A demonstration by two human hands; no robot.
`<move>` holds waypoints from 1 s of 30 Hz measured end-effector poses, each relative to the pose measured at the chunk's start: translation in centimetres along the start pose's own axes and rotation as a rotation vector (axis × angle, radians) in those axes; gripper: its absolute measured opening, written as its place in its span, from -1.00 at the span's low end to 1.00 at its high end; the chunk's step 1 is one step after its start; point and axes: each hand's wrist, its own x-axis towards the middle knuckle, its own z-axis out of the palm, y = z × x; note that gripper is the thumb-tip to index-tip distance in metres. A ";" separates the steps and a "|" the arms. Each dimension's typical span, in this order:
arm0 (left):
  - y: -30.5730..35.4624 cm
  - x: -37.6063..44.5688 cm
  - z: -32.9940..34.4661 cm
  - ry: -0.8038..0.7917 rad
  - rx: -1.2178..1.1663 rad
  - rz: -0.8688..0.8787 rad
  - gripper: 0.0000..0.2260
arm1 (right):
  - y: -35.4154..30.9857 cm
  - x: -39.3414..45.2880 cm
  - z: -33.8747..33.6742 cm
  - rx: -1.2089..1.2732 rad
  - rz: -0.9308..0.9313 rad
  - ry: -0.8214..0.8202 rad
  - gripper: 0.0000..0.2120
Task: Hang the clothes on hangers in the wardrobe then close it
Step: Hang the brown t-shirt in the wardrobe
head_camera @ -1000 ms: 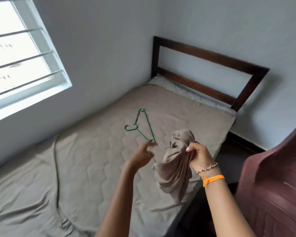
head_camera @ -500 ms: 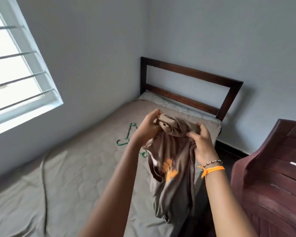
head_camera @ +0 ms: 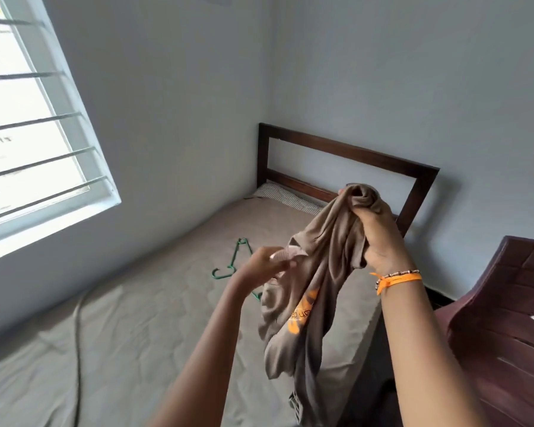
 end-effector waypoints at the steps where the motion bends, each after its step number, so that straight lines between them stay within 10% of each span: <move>1: -0.1 0.2 -0.1 0.061 -0.038 0.001 -0.78 | -0.1 0.1 -0.2 0.025 0.025 0.066 -0.77; 4: 1.4 0.8 -0.5 0.189 -0.048 0.062 -0.77 | 0.7 1.3 -2.3 -0.652 -0.046 0.117 -0.80; 7: 4.0 1.3 -0.7 0.179 0.163 0.212 -0.73 | 2.5 1.9 -2.8 -1.299 -0.095 -0.213 -0.26; 13: 7.1 1.5 -0.8 0.135 0.352 0.349 -0.93 | 3.8 1.8 -1.5 -1.019 -0.114 -0.497 -0.88; 22: 1.8 2.3 -5.7 0.491 0.419 -0.253 -0.86 | -0.4 3.2 -3.1 -0.187 0.022 -0.401 -0.76; 26: -1.3 3.6 -5.3 0.521 -0.190 -0.383 -0.80 | 6.1 6.5 -4.9 -0.978 -0.018 -0.453 -0.63; 30: -5.3 3.4 -4.3 0.463 -0.192 -0.463 -0.83 | 14.4 7.6 -6.9 -1.506 0.186 -0.653 -0.66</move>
